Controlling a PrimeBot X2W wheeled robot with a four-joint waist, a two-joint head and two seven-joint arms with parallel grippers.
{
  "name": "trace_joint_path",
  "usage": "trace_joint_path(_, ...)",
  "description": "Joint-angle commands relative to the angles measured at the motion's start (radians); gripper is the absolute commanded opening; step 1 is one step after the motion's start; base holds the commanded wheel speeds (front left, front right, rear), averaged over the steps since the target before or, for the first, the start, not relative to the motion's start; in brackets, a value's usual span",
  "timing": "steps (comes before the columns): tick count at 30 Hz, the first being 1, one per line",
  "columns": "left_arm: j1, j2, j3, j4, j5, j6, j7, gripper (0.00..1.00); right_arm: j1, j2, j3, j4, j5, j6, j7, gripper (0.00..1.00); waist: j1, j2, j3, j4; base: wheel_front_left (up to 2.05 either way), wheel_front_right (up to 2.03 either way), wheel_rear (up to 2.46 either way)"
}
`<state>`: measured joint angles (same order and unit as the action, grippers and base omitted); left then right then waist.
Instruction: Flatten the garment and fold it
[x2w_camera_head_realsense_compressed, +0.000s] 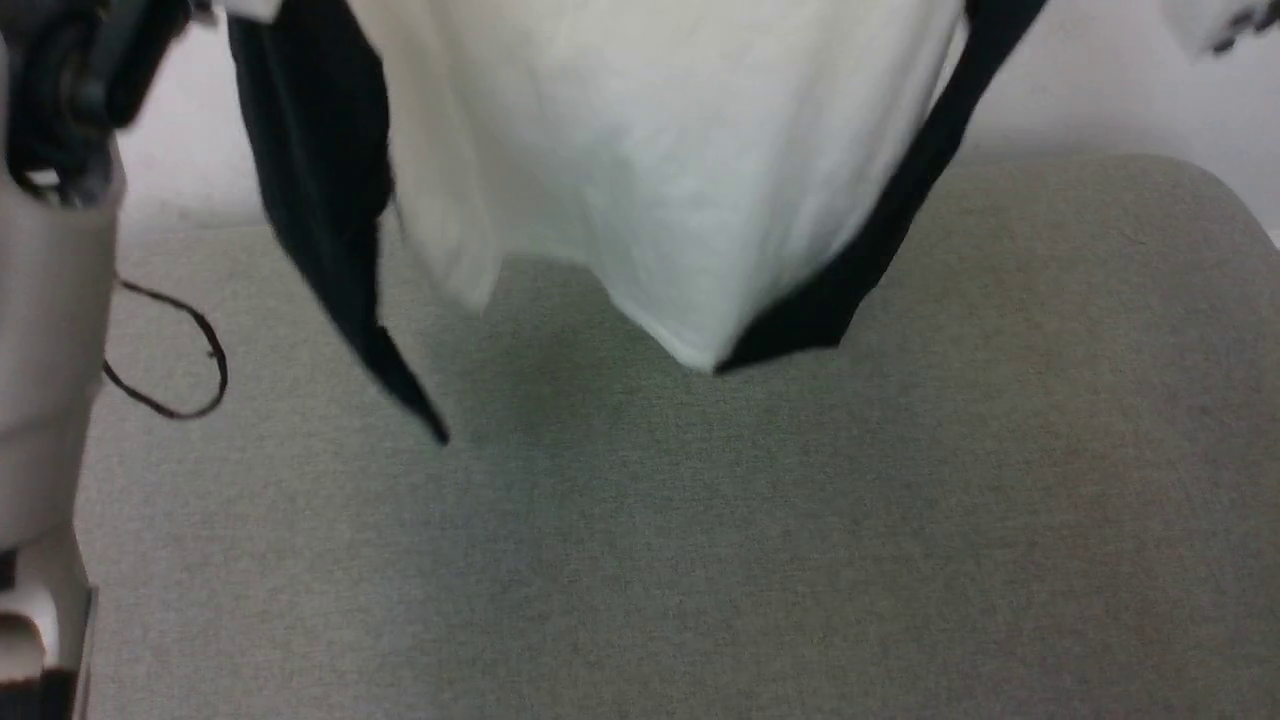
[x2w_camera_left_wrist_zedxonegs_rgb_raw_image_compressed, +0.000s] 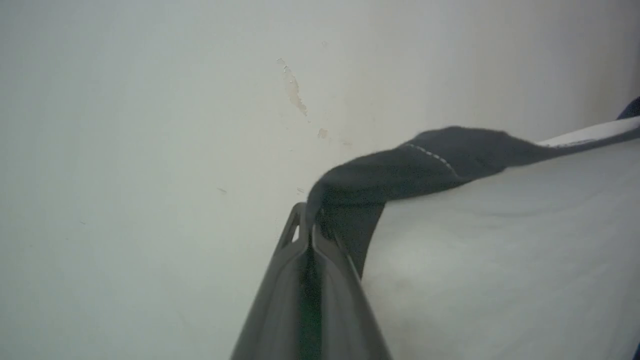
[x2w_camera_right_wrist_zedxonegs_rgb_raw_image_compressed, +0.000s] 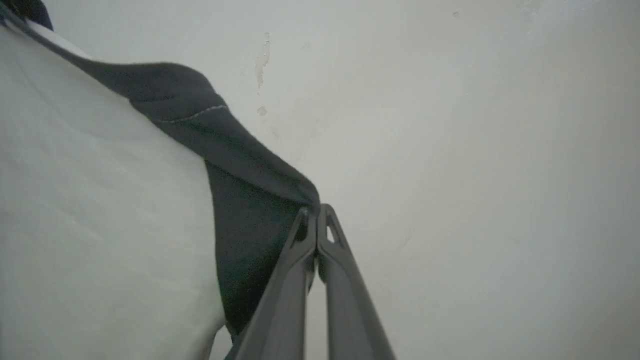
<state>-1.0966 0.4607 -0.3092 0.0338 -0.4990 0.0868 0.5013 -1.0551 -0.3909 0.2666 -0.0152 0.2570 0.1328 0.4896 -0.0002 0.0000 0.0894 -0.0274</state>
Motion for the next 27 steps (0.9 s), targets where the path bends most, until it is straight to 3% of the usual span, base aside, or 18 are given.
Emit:
trace_joint_path(1, -0.044, 0.001, -0.004, 0.043, 0.014, -0.009, 0.009, 0.00, -0.047, -0.005, 0.016, 0.042, -0.002, -0.002, 0.000, 0.00, 0.0002, 0.0000, 0.022, -0.014, 0.00, 0.00, 0.00)
trace_joint_path(13, -0.349, -0.004, -0.037, 0.260, 0.105, -0.019, 0.002, 0.00, -0.407, 0.012, 0.109, 0.350, -0.042, -0.002, -0.023, 0.00, 0.0002, 0.0000, 0.257, -0.043, 0.00, 0.00, 0.00)
trace_joint_path(27, -0.506, -0.034, -0.026, 0.349, 0.159, 0.009, -0.214, 0.00, -0.632, -0.001, 0.152, 0.527, -0.123, -0.002, -0.154, 0.00, 0.0002, 0.0000, 0.466, -0.008, 0.00, 0.00, 0.00)
